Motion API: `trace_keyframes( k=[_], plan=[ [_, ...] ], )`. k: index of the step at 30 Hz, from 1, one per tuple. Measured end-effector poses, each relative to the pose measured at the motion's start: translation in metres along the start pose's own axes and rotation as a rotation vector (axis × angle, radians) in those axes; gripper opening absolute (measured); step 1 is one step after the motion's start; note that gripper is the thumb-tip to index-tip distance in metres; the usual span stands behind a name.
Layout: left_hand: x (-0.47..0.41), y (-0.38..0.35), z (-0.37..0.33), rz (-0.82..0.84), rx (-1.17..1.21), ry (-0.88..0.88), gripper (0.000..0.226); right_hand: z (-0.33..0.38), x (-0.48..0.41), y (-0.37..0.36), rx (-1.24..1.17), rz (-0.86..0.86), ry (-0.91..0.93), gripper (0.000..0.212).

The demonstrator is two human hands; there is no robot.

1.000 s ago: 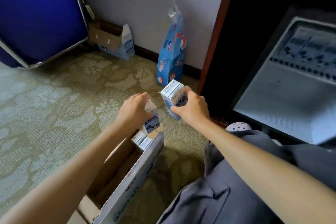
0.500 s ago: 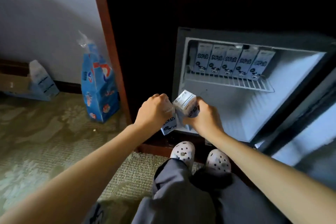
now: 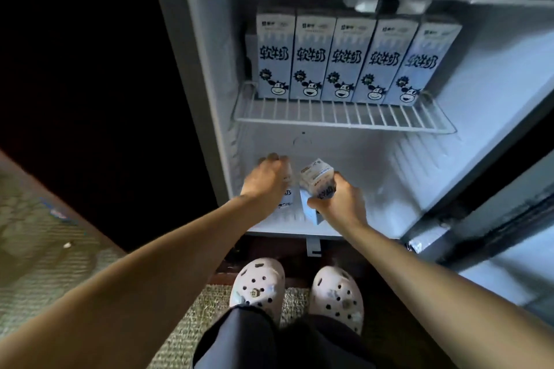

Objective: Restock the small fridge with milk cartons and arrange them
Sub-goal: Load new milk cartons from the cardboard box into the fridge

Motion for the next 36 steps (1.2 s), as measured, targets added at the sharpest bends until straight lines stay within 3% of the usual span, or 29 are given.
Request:
trace_keyframes(
  k=[5,8,11,15,17,23,27,36],
  plan=[
    [-0.049,-0.032,0.008,0.015,-0.185,-0.063,0.034,-0.021,-0.035,-0.011,-0.078,-0.089,-0.013,0.040],
    [-0.056,-0.041,0.014,0.042,-0.110,-0.114,0.040,-0.031,-0.052,-0.017,-0.115,-0.064,0.025,0.042],
    [-0.057,-0.044,0.025,-0.007,0.139,-0.085,0.052,-0.043,-0.058,-0.019,-0.135,-0.088,0.033,0.043],
    [-0.047,-0.063,0.036,-0.102,0.630,0.129,0.105,-0.059,-0.056,-0.023,-0.207,-0.123,-0.010,0.039],
    [-0.040,-0.082,0.039,-0.094,0.884,0.262,0.119,-0.065,-0.058,-0.027,-0.197,-0.100,-0.012,0.037],
    [-0.048,-0.115,0.044,-0.079,0.887,0.452,0.091,-0.075,-0.067,-0.034,-0.183,-0.036,-0.020,0.042],
    [-0.060,-0.115,0.044,-0.110,0.882,0.481,0.073,-0.074,-0.078,-0.039,-0.183,0.006,0.013,0.046],
    [-0.097,-0.100,0.055,-0.201,0.869,0.453,0.070,-0.063,-0.115,-0.053,-0.239,0.017,0.007,0.061]
  ],
)
Point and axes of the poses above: each hand's wrist, its own x-axis away from the middle knuckle, its own y-axis out of the back of the hand, z = x × y, the point moved 7 cm from there along -x, towards the middle knuckle, and after that the axes turned 10 degrees about -x, right-handed, at the moved point
